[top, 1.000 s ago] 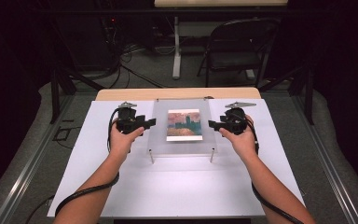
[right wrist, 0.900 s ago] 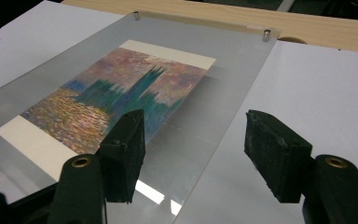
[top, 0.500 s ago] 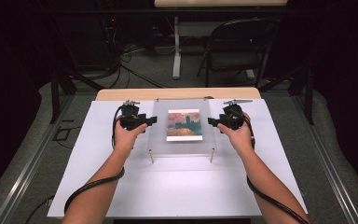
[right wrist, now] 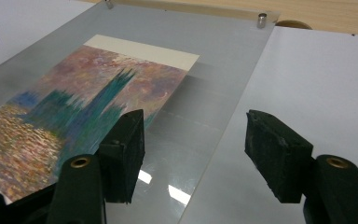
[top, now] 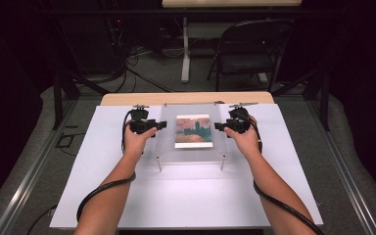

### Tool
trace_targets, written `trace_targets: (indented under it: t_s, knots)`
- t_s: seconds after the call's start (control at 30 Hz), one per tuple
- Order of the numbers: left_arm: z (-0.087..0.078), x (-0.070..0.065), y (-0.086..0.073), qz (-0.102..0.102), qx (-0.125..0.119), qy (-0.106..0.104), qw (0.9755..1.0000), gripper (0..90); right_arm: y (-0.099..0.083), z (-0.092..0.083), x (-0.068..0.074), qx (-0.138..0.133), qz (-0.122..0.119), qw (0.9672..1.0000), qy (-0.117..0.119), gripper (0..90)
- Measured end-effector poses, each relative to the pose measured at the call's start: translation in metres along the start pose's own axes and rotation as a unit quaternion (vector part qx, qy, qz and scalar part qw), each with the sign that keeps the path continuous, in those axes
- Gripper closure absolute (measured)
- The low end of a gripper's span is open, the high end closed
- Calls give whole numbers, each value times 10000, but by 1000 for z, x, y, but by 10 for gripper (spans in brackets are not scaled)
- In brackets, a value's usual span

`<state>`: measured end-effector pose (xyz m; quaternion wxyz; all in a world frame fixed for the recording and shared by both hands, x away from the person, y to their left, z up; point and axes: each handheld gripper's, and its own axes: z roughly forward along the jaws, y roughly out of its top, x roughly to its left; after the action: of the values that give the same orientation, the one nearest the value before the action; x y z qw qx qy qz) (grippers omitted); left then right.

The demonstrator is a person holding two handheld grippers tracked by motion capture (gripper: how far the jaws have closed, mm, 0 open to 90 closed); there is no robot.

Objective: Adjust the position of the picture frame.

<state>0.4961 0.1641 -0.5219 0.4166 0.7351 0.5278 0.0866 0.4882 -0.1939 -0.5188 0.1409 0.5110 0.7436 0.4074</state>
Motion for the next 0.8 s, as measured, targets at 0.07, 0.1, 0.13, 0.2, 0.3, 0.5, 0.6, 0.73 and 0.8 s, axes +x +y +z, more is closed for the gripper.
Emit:
trace_targets:
  t_s: [0.07, 0.1, 0.13, 0.2, 0.3, 0.5, 0.6, 0.73, 0.8]
  knots:
    - [2, 3, -1, -85, -4, 15, 10000, 387, 0, 3, -1, 42, -5, 10000, 14, 374]
    - [3, 4, -1, -106, 4, 14, 9999, 387, 0, 5, -1, 49, -28, 10000, 31, 375]
    - [3, 5, -1, -133, 25, -1, 9999, 385, -1, 6, -1, 73, -19, 10000, 41, 375]
    - [4, 7, 0, -179, 93, -73, 9998, 386, -1, 9, -2, 95, 6, 9999, 82, 375]
    - [6, 9, -1, -253, 95, -118, 9996, 386, -3, 14, -3, 144, 83, 9998, 142, 375]
    - [13, 11, -3, -306, 180, -146, 9993, 371, -2, 19, -6, 149, 308, 9991, 243, 375]
    - [17, 11, -4, -335, 237, -172, 9990, 364, 0, 22, -7, 233, 426, 9983, 306, 375]
    - [19, 11, -3, -358, 257, -215, 9988, 357, 2, 24, -6, 310, 435, 9981, 303, 364]
    - [22, 10, -1, -366, 316, -246, 9985, 352, 5, 25, -6, 381, 417, 9980, 291, 358]
